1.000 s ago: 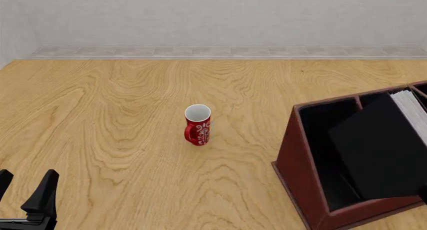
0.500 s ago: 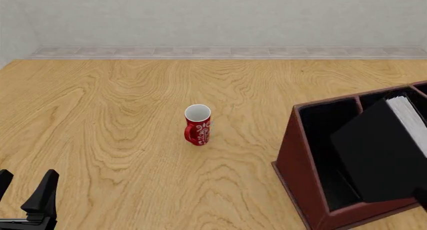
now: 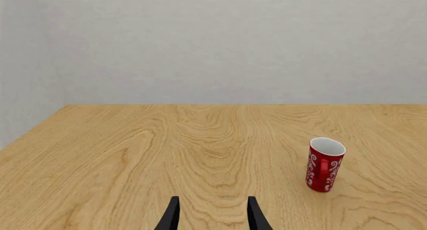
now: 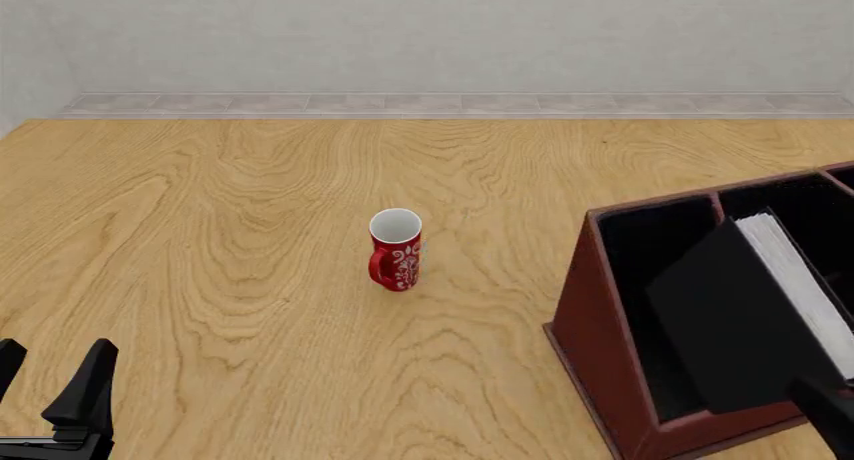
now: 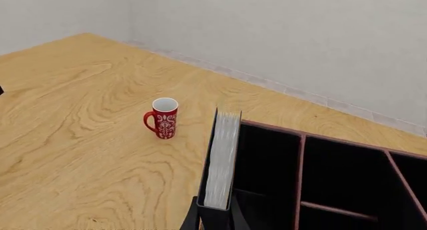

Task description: Pick up the book and place it in the left compartment of the caddy.

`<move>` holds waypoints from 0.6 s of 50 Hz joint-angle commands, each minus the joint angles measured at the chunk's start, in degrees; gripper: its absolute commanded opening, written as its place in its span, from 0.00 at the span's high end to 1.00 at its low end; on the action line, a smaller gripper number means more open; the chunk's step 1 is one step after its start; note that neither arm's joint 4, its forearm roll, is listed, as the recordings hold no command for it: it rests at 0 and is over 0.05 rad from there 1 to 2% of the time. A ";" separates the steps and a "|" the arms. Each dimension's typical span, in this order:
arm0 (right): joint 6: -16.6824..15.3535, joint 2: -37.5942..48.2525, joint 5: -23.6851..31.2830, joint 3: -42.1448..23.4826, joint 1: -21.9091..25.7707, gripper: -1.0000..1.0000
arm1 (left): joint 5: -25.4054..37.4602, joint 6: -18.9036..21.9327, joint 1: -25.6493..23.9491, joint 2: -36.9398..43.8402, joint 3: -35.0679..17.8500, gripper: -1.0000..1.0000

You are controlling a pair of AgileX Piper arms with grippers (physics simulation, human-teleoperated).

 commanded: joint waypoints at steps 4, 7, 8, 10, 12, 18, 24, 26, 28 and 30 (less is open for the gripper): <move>1.14 -0.13 -1.02 1.00 -1.14 1.00 | 0.00 0.00 0.00 0.00 0.00 0.00; 1.32 -0.13 -1.05 1.18 -1.44 1.00 | 0.00 0.00 0.00 0.00 0.00 0.00; 1.30 -0.13 -1.08 1.26 -1.56 1.00 | 0.00 0.00 0.00 0.00 0.00 0.00; 1.36 -0.14 -1.07 1.29 -1.74 1.00 | 0.00 0.00 0.00 0.00 0.00 0.00; 1.51 -0.14 -0.96 1.38 -2.06 1.00 | 0.00 0.00 0.00 0.00 0.00 0.00; 1.90 -0.15 -0.69 1.58 -2.77 1.00 | 0.00 0.00 0.00 0.00 0.00 0.00; 2.04 -0.15 -1.24 2.34 -2.81 1.00 | 0.00 0.00 0.00 0.00 0.00 0.00; 2.09 -0.15 -1.35 2.57 -2.96 1.00 | 0.00 0.00 0.00 0.00 0.00 0.00; 2.18 -0.15 -1.50 2.90 -3.05 1.00 | 0.00 0.00 0.00 0.00 0.00 0.00; 2.29 -0.15 -1.63 3.31 -3.30 1.00 | 0.00 0.00 0.00 0.00 0.00 0.00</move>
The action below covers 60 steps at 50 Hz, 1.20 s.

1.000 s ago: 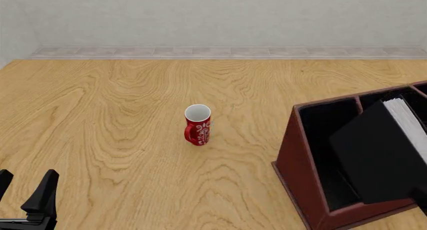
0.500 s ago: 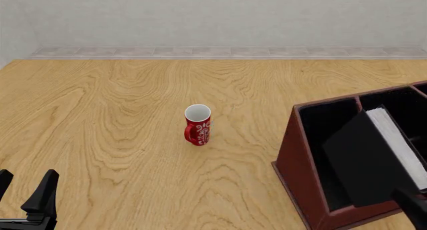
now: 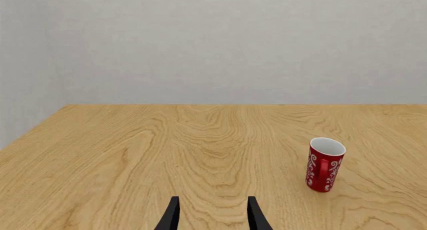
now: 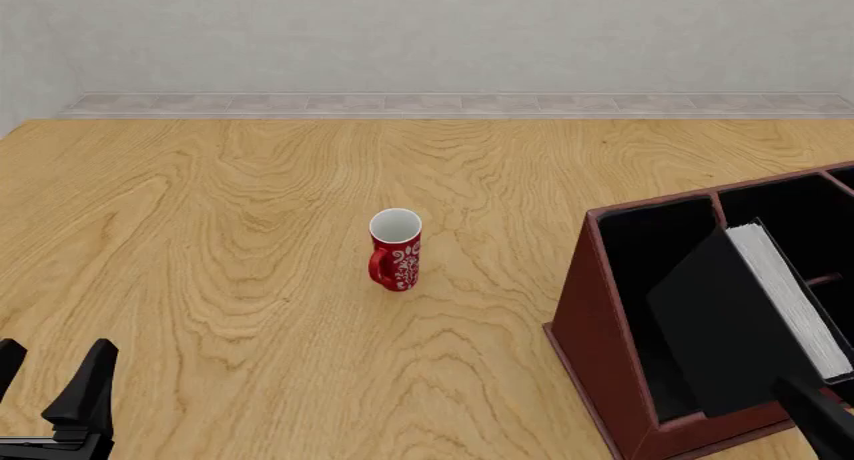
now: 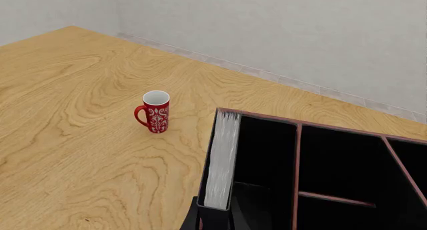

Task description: Pick up the book and place it in the left compartment of the caddy.

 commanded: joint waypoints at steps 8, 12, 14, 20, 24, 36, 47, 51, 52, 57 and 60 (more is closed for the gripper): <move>1.72 -0.15 -1.35 1.76 -1.31 1.00 | 0.00 0.00 0.00 0.00 0.00 0.00; 1.79 -0.15 -1.60 2.20 -1.48 1.00 | 0.00 0.00 0.00 0.00 0.00 0.00; 1.87 -0.15 -1.68 2.24 -1.50 1.00 | 0.00 0.00 0.00 0.00 0.00 0.00; 2.00 -0.15 -2.25 3.21 -1.99 1.00 | 0.00 0.00 0.00 0.00 0.00 0.00; 2.08 -0.15 -2.65 3.58 -2.33 1.00 | 0.00 0.00 0.00 0.00 0.00 0.00; 2.23 -0.15 -3.81 4.41 -3.00 1.00 | 0.00 0.00 0.00 0.00 0.00 0.00; 1.93 -0.14 -5.20 5.75 -3.49 1.00 | 0.00 0.00 0.00 0.00 0.00 0.00; 1.88 -0.13 -5.48 6.03 -3.67 1.00 | 0.00 0.00 0.00 0.00 0.00 0.00; 1.85 -0.13 -5.64 6.13 -3.76 1.00 | 0.00 0.00 0.00 0.00 0.00 0.00; 1.51 -0.10 -5.97 6.39 -3.81 1.00 | 0.00 0.00 0.00 0.00 0.00 0.00; 1.47 -0.07 -6.38 6.77 -3.78 1.00 | 0.00 0.00 0.00 0.00 0.00 0.00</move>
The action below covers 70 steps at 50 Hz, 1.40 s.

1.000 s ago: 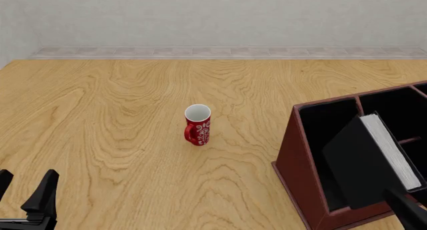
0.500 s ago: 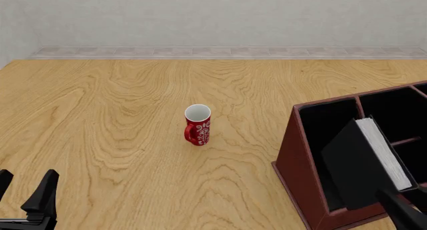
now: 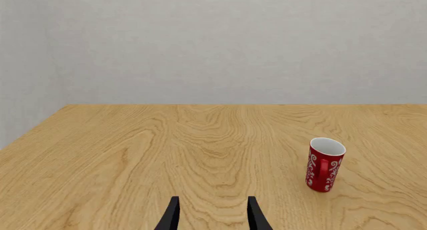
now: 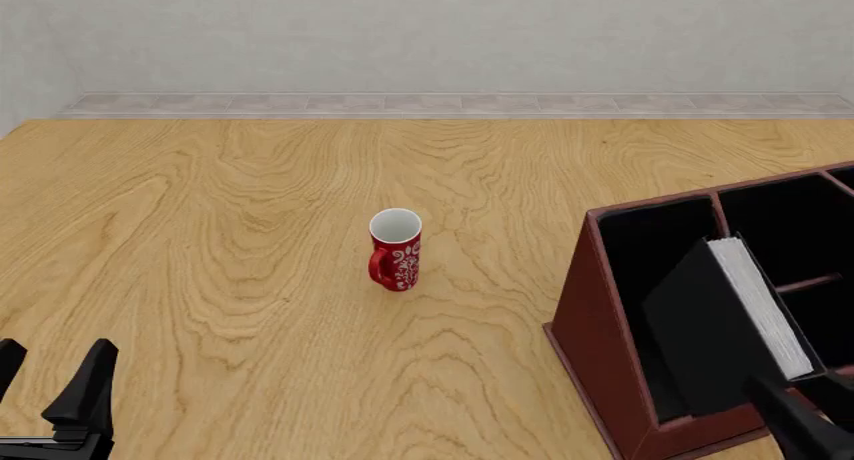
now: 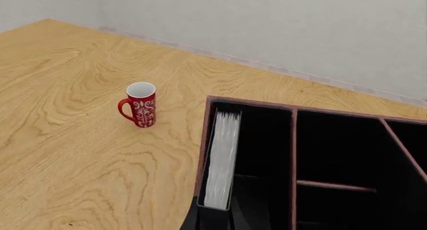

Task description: Pick up the book and place it in the left compartment of the caddy.

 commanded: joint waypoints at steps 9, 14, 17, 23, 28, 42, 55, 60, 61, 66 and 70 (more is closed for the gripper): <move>0.67 -0.12 -1.94 0.54 -0.43 1.00 | 0.00 0.00 0.00 0.00 0.00 0.00; 0.55 0.17 -2.59 0.67 -0.40 1.00 | 0.00 0.00 0.00 0.00 0.00 0.00; 0.40 0.83 -3.65 1.14 -0.44 1.00 | 0.00 0.00 0.00 0.00 0.00 0.00; 0.23 1.59 -4.63 1.21 -0.50 1.00 | 0.00 0.00 0.00 0.00 0.00 0.00; 0.03 2.49 -5.63 1.12 -0.52 1.00 | 0.00 0.00 0.00 0.00 0.00 0.00; -0.28 5.78 -9.77 1.42 -0.67 1.00 | 0.00 0.00 0.00 0.00 0.00 0.00; -0.06 8.67 -14.06 3.42 -0.75 1.00 | 0.00 0.00 0.00 0.00 0.00 0.00; 0.08 9.90 -15.84 4.35 -0.79 1.00 | 0.00 0.00 0.00 0.00 0.00 0.00; 0.12 10.22 -16.22 4.54 -0.76 1.00 | 0.00 0.00 0.00 0.00 0.00 0.00; 0.17 11.07 -17.44 5.22 -0.87 1.00 | 0.00 0.00 0.00 0.00 0.00 0.00; 0.20 11.80 -18.39 5.64 -1.07 1.00 | 0.00 0.00 0.00 0.00 0.00 0.00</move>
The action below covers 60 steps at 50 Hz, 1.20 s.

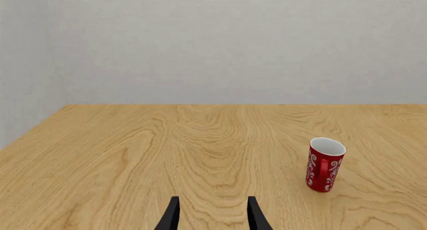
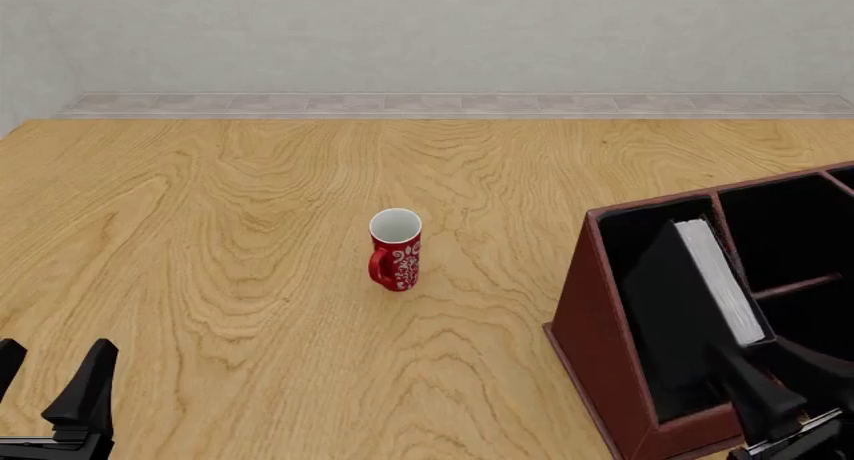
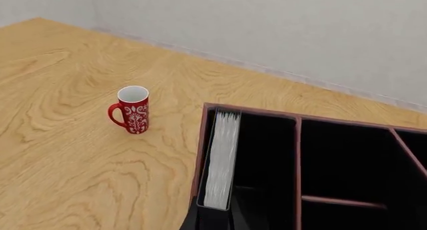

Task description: Pick up the book and place it in the left compartment of the caddy.

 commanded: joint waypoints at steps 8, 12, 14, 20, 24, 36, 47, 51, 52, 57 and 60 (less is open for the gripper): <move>1.52 2.25 -3.64 1.07 -0.55 1.00 | 0.00 0.00 0.00 0.00 0.00 0.00; 1.52 2.47 -3.96 1.34 -0.69 1.00 | 0.00 0.00 0.00 0.00 0.00 0.00; 1.62 2.42 -3.99 1.47 -0.75 1.00 | 0.00 0.00 0.00 0.00 0.00 0.00; 1.68 2.03 -3.71 1.83 -0.93 1.00 | 0.00 0.00 0.00 0.00 0.00 0.00; 1.74 1.87 -3.59 2.05 -1.14 1.00 | 0.00 0.00 0.00 0.00 0.00 0.00; 2.03 2.52 -4.93 3.29 -1.51 1.00 | 0.00 0.00 0.00 0.00 0.00 0.00; 2.26 2.43 -6.06 5.02 -2.06 1.00 | 0.00 0.00 0.00 0.00 0.00 0.00; 2.30 2.67 -6.52 5.44 -2.15 1.00 | 0.00 0.00 0.00 0.00 0.00 0.00; 2.30 2.71 -6.68 5.59 -2.17 1.00 | 0.00 0.00 0.00 0.00 0.00 0.00; 2.31 2.70 -7.02 6.12 -2.32 1.00 | 0.00 0.00 0.00 0.00 0.00 0.00; 2.38 2.90 -7.47 6.57 -2.36 1.00 | 0.00 0.00 0.00 0.00 0.00 0.00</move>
